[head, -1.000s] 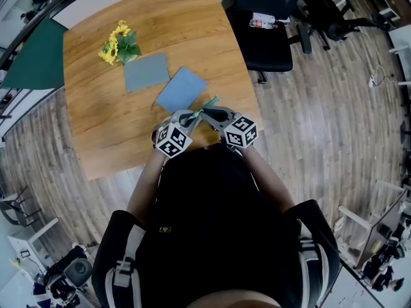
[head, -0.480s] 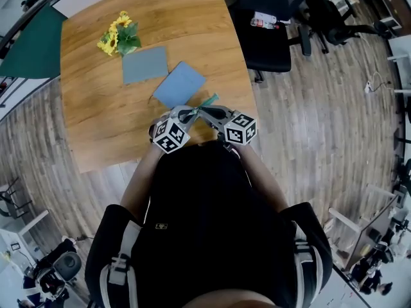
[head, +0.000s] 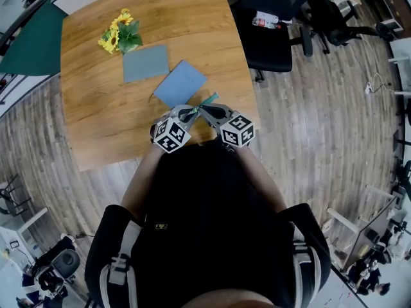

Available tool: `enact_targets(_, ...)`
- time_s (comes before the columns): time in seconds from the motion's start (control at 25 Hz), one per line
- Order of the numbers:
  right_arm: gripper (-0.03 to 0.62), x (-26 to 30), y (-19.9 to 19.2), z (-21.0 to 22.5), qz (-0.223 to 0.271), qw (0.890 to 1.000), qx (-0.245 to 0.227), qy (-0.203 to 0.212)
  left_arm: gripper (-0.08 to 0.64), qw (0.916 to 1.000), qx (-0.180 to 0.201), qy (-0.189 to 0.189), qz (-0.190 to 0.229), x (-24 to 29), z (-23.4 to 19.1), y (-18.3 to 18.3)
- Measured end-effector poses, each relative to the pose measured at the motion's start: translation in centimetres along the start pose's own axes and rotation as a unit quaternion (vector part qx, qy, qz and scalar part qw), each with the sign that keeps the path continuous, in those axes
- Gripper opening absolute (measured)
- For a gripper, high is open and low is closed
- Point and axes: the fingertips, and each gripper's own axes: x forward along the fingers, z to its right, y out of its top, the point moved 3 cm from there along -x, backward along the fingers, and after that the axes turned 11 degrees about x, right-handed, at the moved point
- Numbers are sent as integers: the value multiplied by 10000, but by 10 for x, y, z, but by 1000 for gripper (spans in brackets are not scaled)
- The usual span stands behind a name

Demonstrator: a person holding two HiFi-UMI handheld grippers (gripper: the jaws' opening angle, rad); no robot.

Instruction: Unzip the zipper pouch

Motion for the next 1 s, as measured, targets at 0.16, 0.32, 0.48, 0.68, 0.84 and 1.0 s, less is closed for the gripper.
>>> enact_targets(0.16,6,-2,-1,3,40,9999,139,-68,6,10000,5,35,-23,1,2,1)
enact_targets(0.32,6,-2,1,3,4,9996,161,-221,6,10000,41,25,-33,0,2,2)
enact_targets(0.48,6,0,-1,9,-15,9989,160,-437,6,10000,60,15,-39,3,2,-1)
enact_targets(0.68,5,-5,-1,18,-29,9980,193,-595,6,10000,10,13,28,-2,1,1)
enact_targets(0.84,5,-2,-1,18,-21,9981,183,-596,6,10000,-16,15,43,-2,0,-1)
enact_targets(1.0,5,-1,-1,21,-27,9977,187,-650,6,10000,3,22,51,-3,1,0)
